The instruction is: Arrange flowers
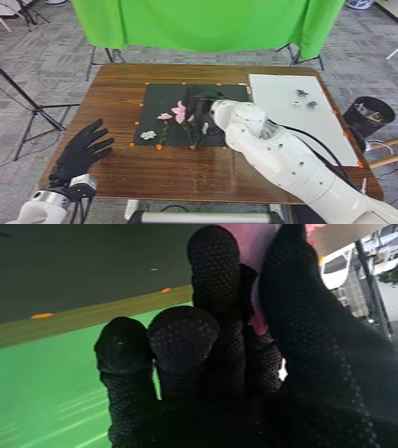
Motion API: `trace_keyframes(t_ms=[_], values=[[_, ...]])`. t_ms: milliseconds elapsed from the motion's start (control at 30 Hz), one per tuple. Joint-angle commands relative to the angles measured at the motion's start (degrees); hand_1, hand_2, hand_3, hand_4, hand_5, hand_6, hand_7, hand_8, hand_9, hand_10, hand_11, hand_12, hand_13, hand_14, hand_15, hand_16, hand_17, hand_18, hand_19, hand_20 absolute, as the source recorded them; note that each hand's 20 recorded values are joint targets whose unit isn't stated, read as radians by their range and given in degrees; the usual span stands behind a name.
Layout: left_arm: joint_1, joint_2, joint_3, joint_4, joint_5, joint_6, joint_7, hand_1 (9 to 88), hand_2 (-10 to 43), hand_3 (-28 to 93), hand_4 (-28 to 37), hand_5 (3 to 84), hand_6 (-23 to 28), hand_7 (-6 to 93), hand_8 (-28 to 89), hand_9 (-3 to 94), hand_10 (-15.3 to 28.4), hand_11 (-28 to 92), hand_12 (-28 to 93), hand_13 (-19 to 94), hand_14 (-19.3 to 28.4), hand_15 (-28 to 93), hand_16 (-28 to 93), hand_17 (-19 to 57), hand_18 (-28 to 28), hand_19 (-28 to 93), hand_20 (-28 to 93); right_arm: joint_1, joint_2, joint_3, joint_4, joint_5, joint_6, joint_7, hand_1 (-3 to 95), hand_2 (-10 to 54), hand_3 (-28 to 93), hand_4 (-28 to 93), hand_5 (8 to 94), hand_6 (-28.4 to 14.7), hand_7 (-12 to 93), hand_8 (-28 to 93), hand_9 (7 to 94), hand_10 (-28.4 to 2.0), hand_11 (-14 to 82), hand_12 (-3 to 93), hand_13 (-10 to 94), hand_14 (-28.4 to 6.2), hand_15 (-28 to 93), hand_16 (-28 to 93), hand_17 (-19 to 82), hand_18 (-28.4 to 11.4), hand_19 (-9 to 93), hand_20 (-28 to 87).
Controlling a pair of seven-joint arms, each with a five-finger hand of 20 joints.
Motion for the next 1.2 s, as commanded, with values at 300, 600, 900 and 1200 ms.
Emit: trace_keyframes(t_ms=[300,600,900,1200], values=[[0.37,-0.19,0.27,0.32,0.15,-0.4,-0.43,25.9,-2.2,70,-24.3,23.2,2.2,22.2,-11,21.6,11.4,18,17,21,16.4,31,1,-9.2,22.4,43,10,-0.34,-0.33,2.59,-0.26,-1.86,-2.99,-1.59,35.5,-9.5,83,-26,61.5,1.5,45,2,77.9,-6.6,27.4,35.7,71,-5.1,77,29,36,-20.4,93,54],[0.44,-0.31,0.14,0.26,0.21,-0.47,-0.53,26.0,-2.1,70,-24.4,23.1,2.2,22.2,-12,21.7,11.5,19,17,21,16.3,31,1,-9.3,22.4,43,10,-0.86,-0.51,3.13,-0.34,-3.56,-3.04,-2.39,32.3,-9.5,84,-26,61.5,1.4,42,2,74.9,-8.0,33.2,29.0,70,-5.7,78,29,36,-20.7,93,53],[1.53,-0.36,-0.19,-0.13,-0.16,0.25,0.17,25.9,-2.1,70,-24.3,23.2,2.2,22.0,-11,21.8,11.5,19,17,21,16.4,31,1,-9.3,22.4,43,10,-0.98,3.49,6.66,-2.57,-1.36,4.8,-0.16,25.8,-9.5,86,-23,48.9,-2.4,39,-16,58.0,-11.5,36.3,24.9,65,-7.3,79,28,34,-20.9,93,52],[1.61,-0.54,-0.19,-0.15,-0.28,0.49,0.37,25.9,-2.1,70,-24.3,23.2,2.2,22.0,-11,21.9,11.6,19,17,21,16.3,31,1,-9.2,22.4,43,10,-1.96,12.04,8.16,-3.22,-4.73,9.86,6.86,21.4,-9.2,86,-22,33.7,-7.5,31,-12,37.7,-16.1,27.4,22.8,48,-12.2,75,21,26,-22.5,87,50]])
